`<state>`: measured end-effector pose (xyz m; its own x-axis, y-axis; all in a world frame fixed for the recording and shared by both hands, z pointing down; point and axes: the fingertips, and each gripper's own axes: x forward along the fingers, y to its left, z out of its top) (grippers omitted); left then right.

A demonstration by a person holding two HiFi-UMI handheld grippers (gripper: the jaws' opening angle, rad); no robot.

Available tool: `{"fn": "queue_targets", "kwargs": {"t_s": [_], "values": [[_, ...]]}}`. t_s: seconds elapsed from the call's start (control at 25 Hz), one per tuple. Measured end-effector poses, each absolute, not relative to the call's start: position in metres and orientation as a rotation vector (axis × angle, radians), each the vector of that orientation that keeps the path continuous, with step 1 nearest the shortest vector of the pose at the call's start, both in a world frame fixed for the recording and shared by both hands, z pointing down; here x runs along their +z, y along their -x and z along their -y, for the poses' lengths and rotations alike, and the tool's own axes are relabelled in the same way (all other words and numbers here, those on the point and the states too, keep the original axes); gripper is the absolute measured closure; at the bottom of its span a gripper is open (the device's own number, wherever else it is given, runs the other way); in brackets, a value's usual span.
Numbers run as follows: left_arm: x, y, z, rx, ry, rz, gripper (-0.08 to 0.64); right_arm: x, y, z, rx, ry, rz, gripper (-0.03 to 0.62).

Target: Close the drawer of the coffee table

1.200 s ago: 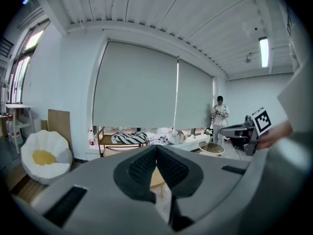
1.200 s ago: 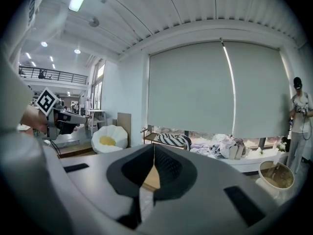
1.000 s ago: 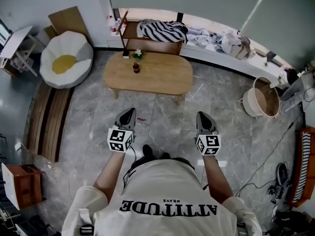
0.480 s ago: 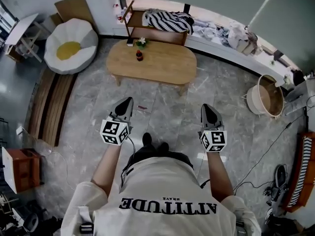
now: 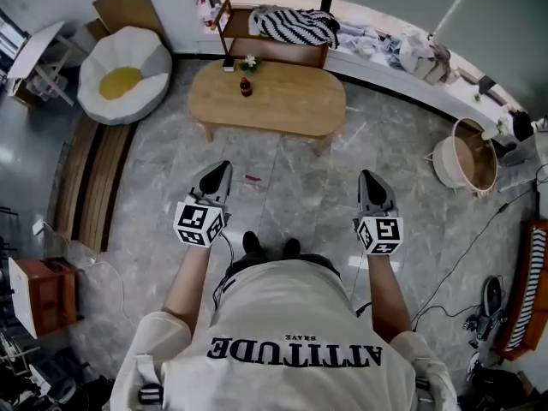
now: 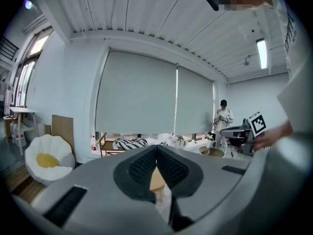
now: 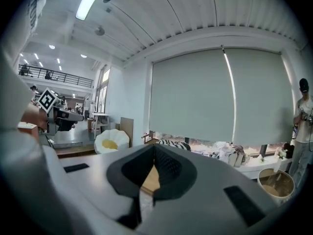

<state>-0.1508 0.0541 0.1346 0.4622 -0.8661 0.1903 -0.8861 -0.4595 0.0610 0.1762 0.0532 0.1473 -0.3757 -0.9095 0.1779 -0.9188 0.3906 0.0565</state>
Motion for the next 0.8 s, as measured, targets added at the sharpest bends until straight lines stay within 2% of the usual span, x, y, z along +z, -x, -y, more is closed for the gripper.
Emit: {"fn": "queue_targets", "kwargs": {"t_s": [0.8], "values": [[0.136,0.178,-0.031,0.216,-2.604,1.476,0.54,0.139,-0.153,-0.043,0.061,-1.676,2.44,0.574]]}}
